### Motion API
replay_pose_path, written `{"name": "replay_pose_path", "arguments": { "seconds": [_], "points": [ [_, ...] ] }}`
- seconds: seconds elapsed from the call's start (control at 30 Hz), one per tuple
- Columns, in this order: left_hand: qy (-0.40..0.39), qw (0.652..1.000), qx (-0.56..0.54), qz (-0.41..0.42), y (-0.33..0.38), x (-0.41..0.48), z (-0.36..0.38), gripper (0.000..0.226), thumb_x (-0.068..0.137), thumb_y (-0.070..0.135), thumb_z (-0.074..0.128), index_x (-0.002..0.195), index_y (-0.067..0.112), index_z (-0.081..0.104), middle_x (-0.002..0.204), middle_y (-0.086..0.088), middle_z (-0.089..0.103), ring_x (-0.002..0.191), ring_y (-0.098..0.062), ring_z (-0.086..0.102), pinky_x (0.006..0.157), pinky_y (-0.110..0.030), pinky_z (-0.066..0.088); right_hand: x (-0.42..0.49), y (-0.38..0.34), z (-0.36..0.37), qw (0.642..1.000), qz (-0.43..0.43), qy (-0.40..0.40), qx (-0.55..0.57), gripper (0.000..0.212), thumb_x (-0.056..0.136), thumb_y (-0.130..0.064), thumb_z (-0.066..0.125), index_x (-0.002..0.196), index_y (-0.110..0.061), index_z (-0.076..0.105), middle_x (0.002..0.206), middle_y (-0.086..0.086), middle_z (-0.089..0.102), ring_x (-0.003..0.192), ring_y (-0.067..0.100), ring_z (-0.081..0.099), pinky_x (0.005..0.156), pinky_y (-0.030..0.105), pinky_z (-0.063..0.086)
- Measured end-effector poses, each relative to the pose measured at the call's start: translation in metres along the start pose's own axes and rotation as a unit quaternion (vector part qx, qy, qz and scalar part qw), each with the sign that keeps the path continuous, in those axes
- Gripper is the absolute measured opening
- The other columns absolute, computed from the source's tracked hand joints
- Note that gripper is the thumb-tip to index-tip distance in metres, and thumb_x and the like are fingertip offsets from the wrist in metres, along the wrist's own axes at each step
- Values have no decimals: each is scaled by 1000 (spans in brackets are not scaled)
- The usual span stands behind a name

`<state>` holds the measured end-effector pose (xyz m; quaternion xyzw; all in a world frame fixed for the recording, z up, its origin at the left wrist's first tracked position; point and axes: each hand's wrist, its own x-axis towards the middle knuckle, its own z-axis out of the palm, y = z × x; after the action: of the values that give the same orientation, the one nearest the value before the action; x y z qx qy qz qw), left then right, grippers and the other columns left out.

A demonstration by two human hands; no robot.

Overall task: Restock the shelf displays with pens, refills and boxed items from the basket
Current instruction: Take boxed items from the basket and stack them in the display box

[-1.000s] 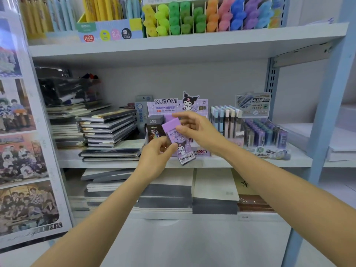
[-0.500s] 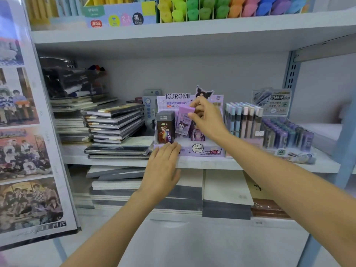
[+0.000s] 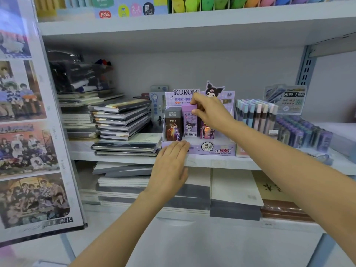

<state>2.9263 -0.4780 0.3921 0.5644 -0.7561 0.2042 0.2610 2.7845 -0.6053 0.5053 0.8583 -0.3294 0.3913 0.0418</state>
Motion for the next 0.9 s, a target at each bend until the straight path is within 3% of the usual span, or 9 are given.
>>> {"name": "replay_pose_path", "arguments": {
  "seconds": [0.13, 0.2, 0.33, 0.43, 0.53, 0.63, 0.77, 0.9],
  "points": [
    [4, 1000, -8, -6, 1, 1, 0, 62, 85, 15, 60, 144, 10, 40, 148, -5, 42, 138, -23, 36, 113, -34, 28, -5, 1, 4, 999, -16, 50, -6, 26, 89, -9, 66, 115, -13, 61, 108, 1, 63, 95, 12, 52, 90, 32, 47],
    [3, 1000, -9, -8, 2, 1, 0, 62, 86, 16, 60, 144, 10, 40, 149, -5, 42, 138, -23, 36, 114, -34, 27, -10, 2, 7, 998, -21, 56, -1, 34, 90, -7, 63, 123, -13, 59, 120, 3, 62, 109, 15, 53, 98, 32, 43],
    [-2, 1000, 1, -5, 2, 1, 0, 62, 86, 16, 59, 144, 10, 39, 149, -5, 41, 139, -22, 35, 113, -34, 27, -4, 0, 12, 997, -28, 51, -50, 29, 91, -11, 63, 120, -13, 64, 116, 4, 62, 113, 22, 50, 100, 30, 33],
    [-9, 1000, 10, -4, 1, 2, -1, 62, 88, 18, 58, 146, 12, 36, 150, -3, 39, 140, -20, 33, 113, -31, 25, -4, 7, 13, 992, 1, 21, -123, 35, 94, -18, 60, 129, -18, 60, 114, 5, 53, 112, 22, 44, 97, 30, 30],
    [-11, 1000, 11, 0, 0, 2, -2, 63, 89, 20, 56, 147, 13, 33, 152, -1, 36, 141, -18, 30, 112, -29, 22, -14, 11, 12, 988, 22, -41, -151, 49, 95, -30, 57, 142, -23, 46, 126, 4, 47, 121, 21, 39, 104, 33, 26],
    [-13, 1000, 1, -3, 1, 1, 1, 64, 91, 22, 56, 149, 14, 30, 155, -2, 31, 144, -18, 26, 115, -30, 21, -30, 2, 11, 995, -1, 5, -97, 48, 96, -28, 57, 142, -19, 46, 137, 4, 45, 129, 21, 38, 110, 36, 23],
    [16, 999, -35, -10, 10, -17, 10, 60, 85, 12, 60, 142, 7, 42, 155, -12, 31, 145, -27, 27, 116, -42, 24, -80, -26, 15, 990, -77, 100, 62, 27, 95, -12, 57, 120, -10, 63, 115, 4, 58, 107, 16, 54, 96, 33, 41],
    [71, 994, -82, -28, 24, -65, 53, 52, 72, -4, 65, 124, -1, 57, 126, -16, 56, 117, -32, 52, 94, -44, 45, -162, -45, 44, 979, -92, 38, 178, 16, 95, -12, 54, 101, -8, 68, 94, -1, 63, 81, 10, 56, 71, 22, 45]
  ]
}}
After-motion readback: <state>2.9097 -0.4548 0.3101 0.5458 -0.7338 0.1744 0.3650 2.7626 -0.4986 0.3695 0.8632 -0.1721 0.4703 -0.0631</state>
